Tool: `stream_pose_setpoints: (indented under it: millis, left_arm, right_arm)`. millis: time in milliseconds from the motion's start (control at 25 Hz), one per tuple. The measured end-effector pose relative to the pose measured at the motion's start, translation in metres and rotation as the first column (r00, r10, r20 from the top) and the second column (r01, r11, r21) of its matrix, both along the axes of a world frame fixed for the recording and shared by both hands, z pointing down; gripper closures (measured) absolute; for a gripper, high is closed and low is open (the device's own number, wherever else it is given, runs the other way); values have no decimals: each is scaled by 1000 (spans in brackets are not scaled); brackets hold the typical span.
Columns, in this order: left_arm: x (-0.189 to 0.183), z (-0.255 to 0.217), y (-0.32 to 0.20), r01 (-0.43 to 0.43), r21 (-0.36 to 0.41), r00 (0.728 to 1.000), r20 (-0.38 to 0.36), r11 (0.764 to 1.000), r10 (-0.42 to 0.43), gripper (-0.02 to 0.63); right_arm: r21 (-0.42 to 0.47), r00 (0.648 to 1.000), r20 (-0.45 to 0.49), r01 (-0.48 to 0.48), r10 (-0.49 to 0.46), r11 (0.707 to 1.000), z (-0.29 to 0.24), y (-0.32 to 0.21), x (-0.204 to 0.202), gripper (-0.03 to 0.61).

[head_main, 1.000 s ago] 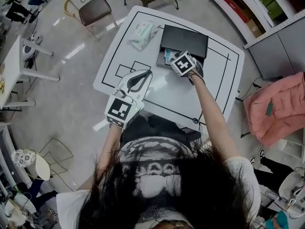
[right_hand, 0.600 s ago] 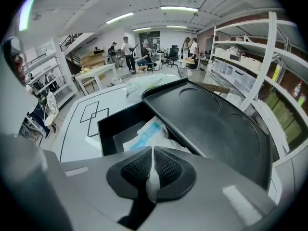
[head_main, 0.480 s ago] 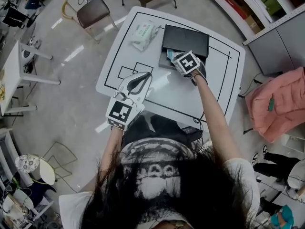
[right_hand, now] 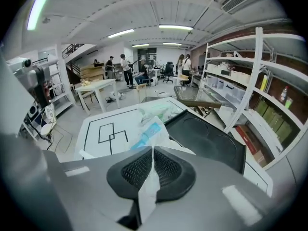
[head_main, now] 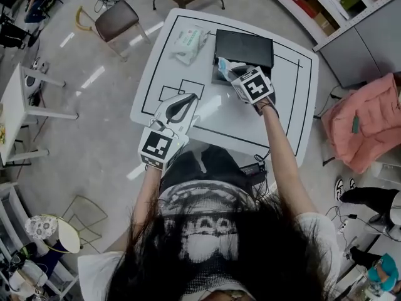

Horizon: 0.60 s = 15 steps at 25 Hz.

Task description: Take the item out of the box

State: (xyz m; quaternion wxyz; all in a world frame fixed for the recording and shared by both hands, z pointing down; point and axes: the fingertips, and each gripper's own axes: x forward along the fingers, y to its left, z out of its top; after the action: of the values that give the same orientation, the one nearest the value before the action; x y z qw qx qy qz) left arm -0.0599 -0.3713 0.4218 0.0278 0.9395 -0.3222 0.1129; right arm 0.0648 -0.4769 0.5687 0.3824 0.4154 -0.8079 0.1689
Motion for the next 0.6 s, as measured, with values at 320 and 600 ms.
stream_pose_setpoints:
  millis: [320, 600]
  left_arm:
    - [-23, -6, 15, -70, 12, 998, -11, 998, 70, 614]
    - [-46, -11, 36, -139, 22, 990, -25, 990, 139, 614]
  right_arm:
    - [124, 984, 123, -142, 127, 982, -55, 49, -18, 565]
    - [173, 953, 195, -265, 231, 949, -80, 109, -43, 565]
